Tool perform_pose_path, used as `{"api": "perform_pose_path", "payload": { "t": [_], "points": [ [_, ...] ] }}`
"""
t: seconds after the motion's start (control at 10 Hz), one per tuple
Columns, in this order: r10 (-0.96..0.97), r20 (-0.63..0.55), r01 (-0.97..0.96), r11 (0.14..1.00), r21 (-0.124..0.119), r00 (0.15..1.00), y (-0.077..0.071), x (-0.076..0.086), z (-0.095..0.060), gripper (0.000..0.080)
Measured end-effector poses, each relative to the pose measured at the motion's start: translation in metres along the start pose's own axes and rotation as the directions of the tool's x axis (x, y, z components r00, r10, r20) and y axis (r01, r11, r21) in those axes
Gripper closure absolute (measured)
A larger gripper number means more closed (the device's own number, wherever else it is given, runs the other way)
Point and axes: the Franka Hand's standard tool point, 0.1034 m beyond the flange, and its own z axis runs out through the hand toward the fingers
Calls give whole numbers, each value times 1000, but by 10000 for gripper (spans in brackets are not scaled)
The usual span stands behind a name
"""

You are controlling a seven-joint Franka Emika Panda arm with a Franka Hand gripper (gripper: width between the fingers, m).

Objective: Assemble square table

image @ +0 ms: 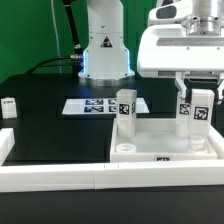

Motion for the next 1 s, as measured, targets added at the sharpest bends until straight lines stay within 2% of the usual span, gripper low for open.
{"api": "perform_pose_path", "payload": {
  "t": [0.3, 0.6, 1.0],
  "points": [
    [-7, 6, 7, 1000, 3, 1000, -3, -5, 1, 508],
    [-15, 15, 15, 1000, 14, 1000, -11, -11, 0, 508],
    [-27, 18, 27, 1000, 7, 999, -9, -14, 4, 508]
  ]
}}
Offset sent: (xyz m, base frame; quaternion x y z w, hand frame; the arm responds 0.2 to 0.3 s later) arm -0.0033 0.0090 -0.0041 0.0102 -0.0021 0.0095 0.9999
